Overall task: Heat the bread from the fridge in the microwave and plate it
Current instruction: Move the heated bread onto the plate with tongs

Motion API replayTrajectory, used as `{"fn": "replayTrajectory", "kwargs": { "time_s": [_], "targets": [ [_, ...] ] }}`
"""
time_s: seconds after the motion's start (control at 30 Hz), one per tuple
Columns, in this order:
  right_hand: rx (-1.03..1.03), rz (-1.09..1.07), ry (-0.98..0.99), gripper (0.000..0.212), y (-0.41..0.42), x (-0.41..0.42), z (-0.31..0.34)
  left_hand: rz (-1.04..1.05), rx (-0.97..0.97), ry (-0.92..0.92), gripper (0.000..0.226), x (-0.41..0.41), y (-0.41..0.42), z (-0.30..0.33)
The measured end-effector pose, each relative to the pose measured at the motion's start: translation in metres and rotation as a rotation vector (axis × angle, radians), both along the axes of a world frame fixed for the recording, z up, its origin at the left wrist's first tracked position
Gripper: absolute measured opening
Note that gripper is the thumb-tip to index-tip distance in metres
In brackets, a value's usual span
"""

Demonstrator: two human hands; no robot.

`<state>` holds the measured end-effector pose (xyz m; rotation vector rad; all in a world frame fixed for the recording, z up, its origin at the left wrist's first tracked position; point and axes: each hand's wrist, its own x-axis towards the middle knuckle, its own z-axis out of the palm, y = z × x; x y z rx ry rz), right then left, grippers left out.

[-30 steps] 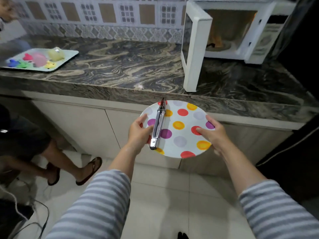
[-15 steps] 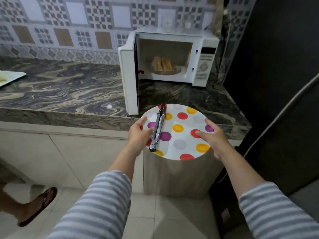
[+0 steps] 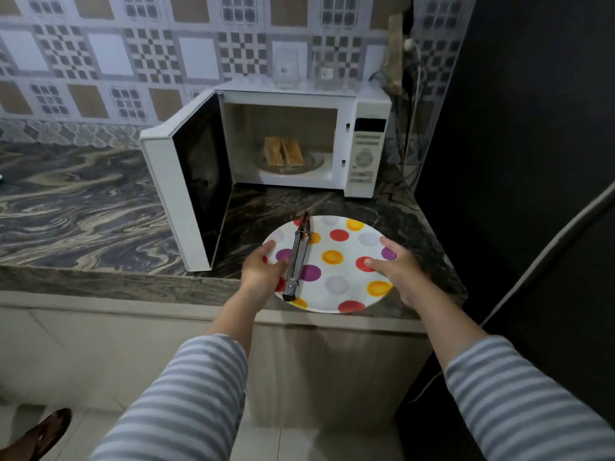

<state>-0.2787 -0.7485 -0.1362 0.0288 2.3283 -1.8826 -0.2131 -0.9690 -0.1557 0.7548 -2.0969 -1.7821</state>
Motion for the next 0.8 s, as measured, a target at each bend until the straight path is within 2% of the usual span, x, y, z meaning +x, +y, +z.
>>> {"fn": "replayTrajectory", "kwargs": {
  "time_s": [0.17,0.43,0.57,0.67,0.73,0.8],
  "targets": [
    [0.032,0.027,-0.004,0.073,-0.018,-0.058,-0.001,-0.027,-0.062,0.032,0.054,-0.051,-0.014,-0.003],
    [0.16,0.133,0.061,0.061,-0.055,-0.129,-0.02,-0.009,-0.284,-0.107,0.056,-0.112,-0.044,-0.022],
    [0.326,0.195,0.069,0.071,-0.073,-0.164,-0.043,0.001,-0.409,-0.19,0.055,-0.128,-0.06,-0.034],
    [0.456,0.256,0.122,0.067,-0.082,-0.187,-0.054,-0.044,-0.69,-0.353,0.053,-0.133,-0.064,-0.043],
    [0.677,0.313,0.183,0.065,-0.085,-0.2,-0.061,-0.054,-0.804,-0.414,0.054,-0.135,-0.067,-0.048],
    [0.892,0.388,0.214,0.064,-0.089,-0.21,-0.064,-0.057,-0.835,-0.454,0.054,-0.141,-0.071,-0.05]
  ]
}}
